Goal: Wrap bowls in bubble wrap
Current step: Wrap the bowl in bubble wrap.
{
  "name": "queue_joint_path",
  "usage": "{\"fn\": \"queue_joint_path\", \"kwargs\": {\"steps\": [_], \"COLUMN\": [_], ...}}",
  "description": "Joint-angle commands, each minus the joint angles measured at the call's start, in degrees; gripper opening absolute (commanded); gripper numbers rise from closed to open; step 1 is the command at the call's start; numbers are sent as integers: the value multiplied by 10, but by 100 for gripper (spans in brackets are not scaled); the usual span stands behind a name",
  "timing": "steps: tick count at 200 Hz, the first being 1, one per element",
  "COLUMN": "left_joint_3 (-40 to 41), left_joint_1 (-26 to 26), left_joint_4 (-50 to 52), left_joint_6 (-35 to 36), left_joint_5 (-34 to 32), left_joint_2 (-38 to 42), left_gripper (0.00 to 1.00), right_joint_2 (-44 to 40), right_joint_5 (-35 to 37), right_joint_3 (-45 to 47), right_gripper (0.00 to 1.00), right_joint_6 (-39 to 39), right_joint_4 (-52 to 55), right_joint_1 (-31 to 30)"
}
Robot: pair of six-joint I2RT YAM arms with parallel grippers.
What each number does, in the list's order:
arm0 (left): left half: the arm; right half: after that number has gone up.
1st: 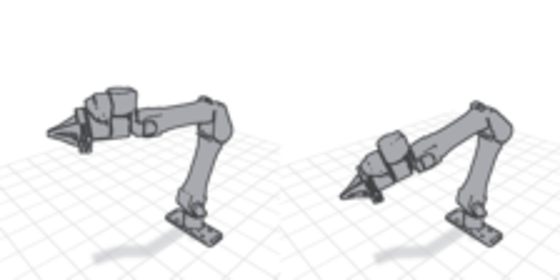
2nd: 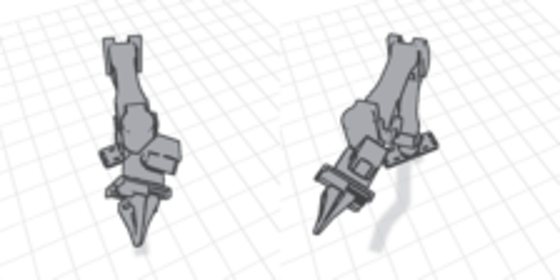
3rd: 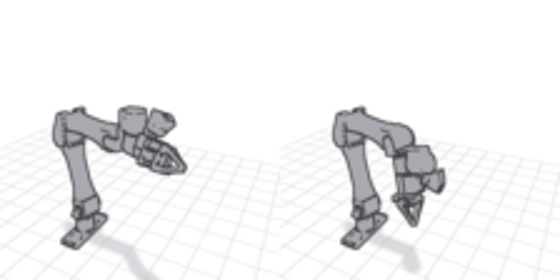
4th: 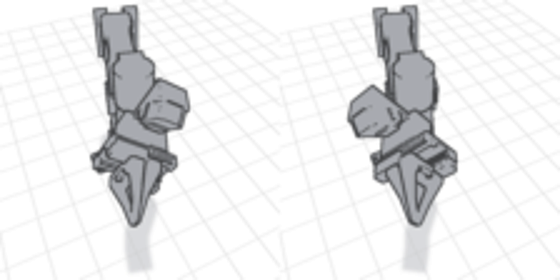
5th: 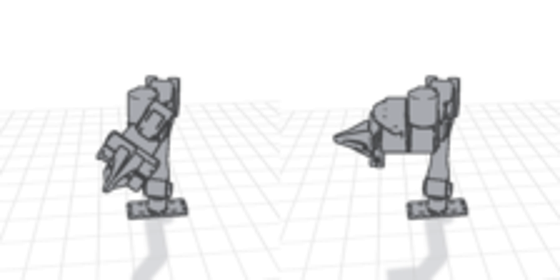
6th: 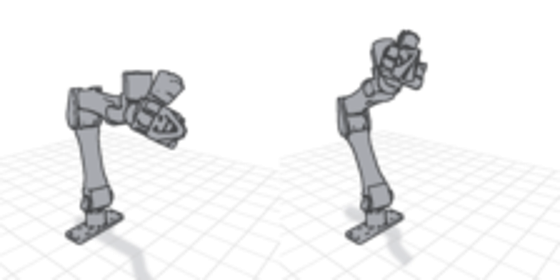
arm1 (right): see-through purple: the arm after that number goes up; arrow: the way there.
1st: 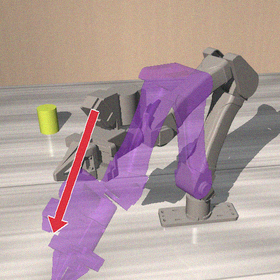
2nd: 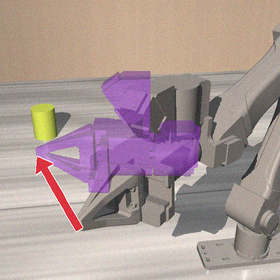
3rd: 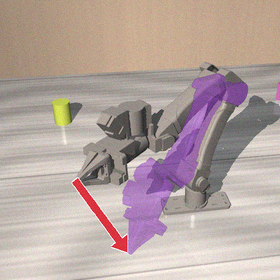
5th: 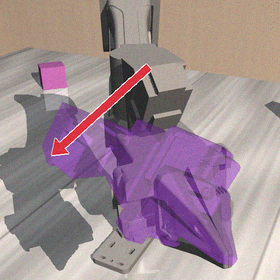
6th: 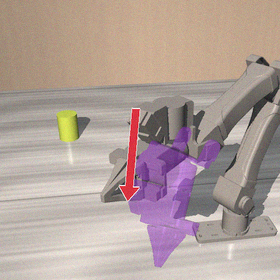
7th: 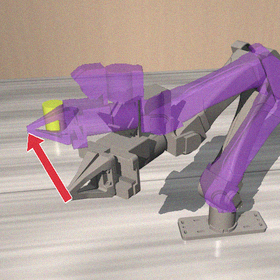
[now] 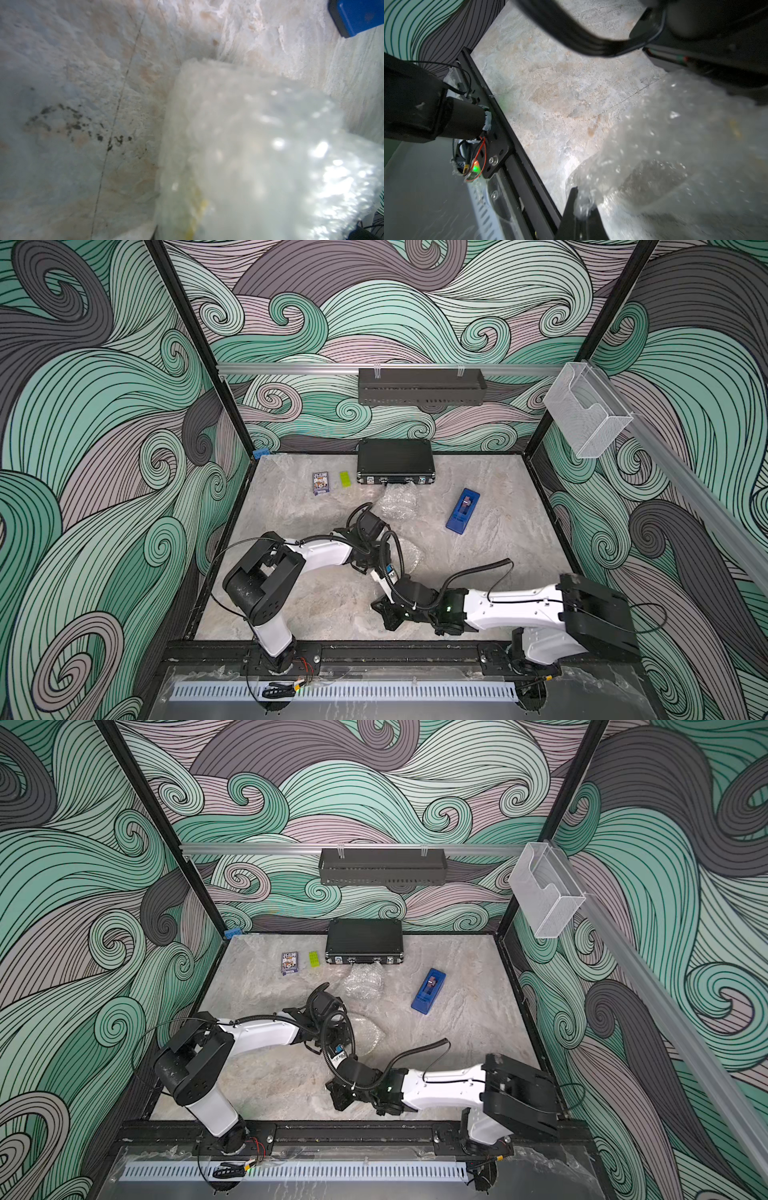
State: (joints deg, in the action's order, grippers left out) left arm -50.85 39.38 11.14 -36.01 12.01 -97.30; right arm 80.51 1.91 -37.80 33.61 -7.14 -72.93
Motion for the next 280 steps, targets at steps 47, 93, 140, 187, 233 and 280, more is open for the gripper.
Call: {"fn": "queue_joint_path", "kwargs": {"steps": [47,93,140,187,233,280], "left_joint_3": [-1,4,10,11,10,4], "left_joint_1": [-5,-5,-5,-5,-5,-10], "left_joint_4": [40,31,29,26,41,85], "left_joint_6": [26,29,32,35,34,25], "left_joint_5": [-17,-7,-5,1,2,-17], "left_joint_2": [5,10,20,23,41,66], "left_gripper": [13,9,8,8,14,34], "right_joint_2": [-93,-9,82,163,192,204], "right_joint_5": [-92,-104,-123,-157,-167,-184], "right_joint_3": [-66,-153,-195,-225,-224,-224], "right_gripper": [0,0,0,0,0,0], "right_joint_6": [-86,-118,-127,-127,-128,-126], "right_joint_4": [257,316,305,292,286,280], "right_joint_1": [194,282,333,363,370,370]}}
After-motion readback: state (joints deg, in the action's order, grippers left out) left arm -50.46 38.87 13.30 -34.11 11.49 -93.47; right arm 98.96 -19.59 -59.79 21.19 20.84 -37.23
